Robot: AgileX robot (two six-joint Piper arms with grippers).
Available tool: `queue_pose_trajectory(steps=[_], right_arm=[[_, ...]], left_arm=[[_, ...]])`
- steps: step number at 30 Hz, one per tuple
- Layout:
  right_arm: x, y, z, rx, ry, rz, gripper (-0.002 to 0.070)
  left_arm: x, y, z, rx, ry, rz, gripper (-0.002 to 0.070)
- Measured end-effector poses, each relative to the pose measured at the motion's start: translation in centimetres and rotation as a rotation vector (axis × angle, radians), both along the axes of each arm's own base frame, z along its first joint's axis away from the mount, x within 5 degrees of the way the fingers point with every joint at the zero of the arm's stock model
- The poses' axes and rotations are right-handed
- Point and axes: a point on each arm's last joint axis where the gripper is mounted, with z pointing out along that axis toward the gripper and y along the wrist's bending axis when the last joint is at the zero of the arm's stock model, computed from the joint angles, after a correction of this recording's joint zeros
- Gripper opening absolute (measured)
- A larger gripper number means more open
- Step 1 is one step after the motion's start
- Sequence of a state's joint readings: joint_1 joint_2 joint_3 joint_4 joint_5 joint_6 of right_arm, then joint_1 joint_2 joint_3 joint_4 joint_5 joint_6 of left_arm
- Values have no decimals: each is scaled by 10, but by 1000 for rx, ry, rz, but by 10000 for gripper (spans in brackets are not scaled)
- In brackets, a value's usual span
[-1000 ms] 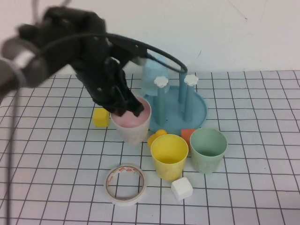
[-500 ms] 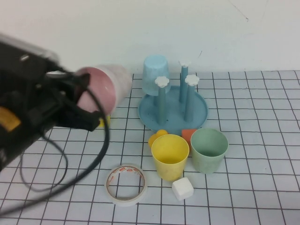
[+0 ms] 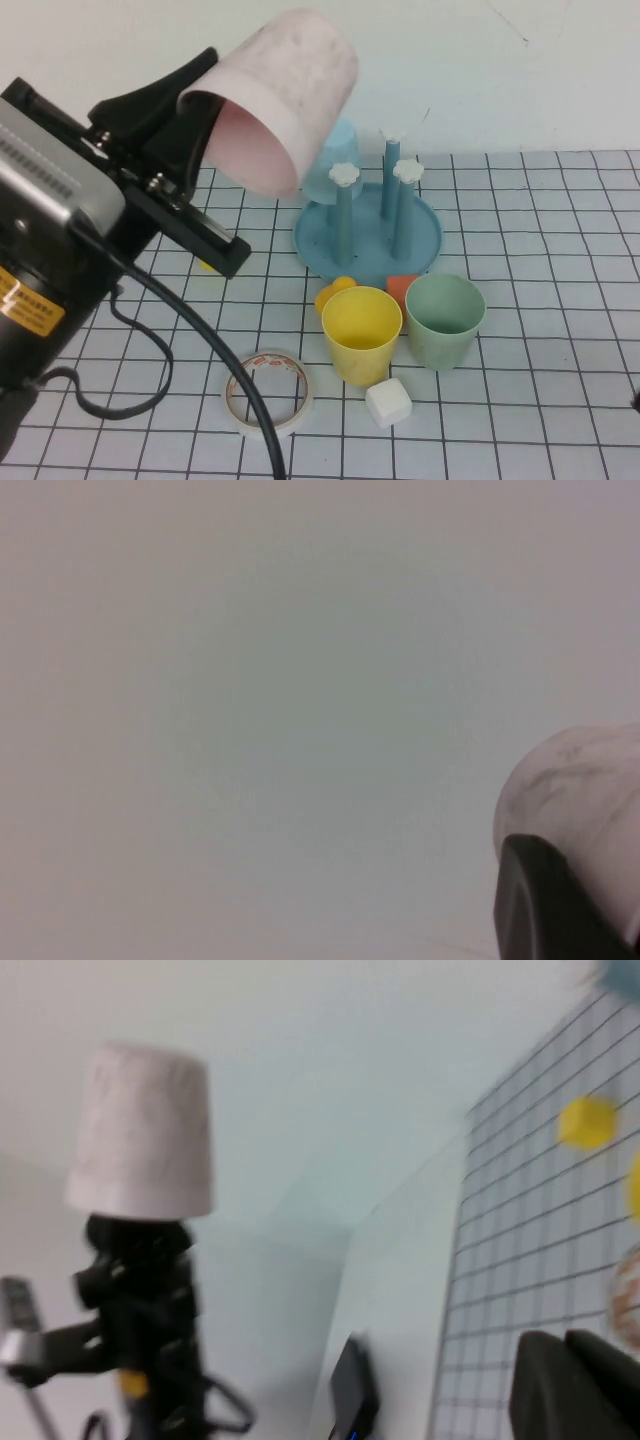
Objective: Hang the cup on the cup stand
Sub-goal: Adjust the cup with two arms
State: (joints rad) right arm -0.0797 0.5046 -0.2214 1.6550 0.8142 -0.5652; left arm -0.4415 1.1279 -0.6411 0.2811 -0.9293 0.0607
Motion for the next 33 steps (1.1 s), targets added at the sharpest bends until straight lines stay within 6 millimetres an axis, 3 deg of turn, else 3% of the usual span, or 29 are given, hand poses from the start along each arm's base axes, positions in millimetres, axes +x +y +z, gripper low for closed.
queue_pose_trajectory(steps=[4,7,14,17,25,33], right_arm=[[23,6,25,8,-11,140,14],[44,8,46,6,-32,206,88],[91,32,79,-34,-72,314,466],[109,53,90,-81,-116,334,549],[155,109,117,-157,-232,373,580],[192,140,128,-118,-246,425,582]], left_arm=[[2,-5,-2,34,-93,-8,11],[4,-6,-3,40,-104,-7,11],[4,-5,-3,35,-108,2,11],[5,-4,-3,17,-99,13,11],[7,-2,-3,-41,-53,5,11],[9,0,-3,-65,-30,20,11]])
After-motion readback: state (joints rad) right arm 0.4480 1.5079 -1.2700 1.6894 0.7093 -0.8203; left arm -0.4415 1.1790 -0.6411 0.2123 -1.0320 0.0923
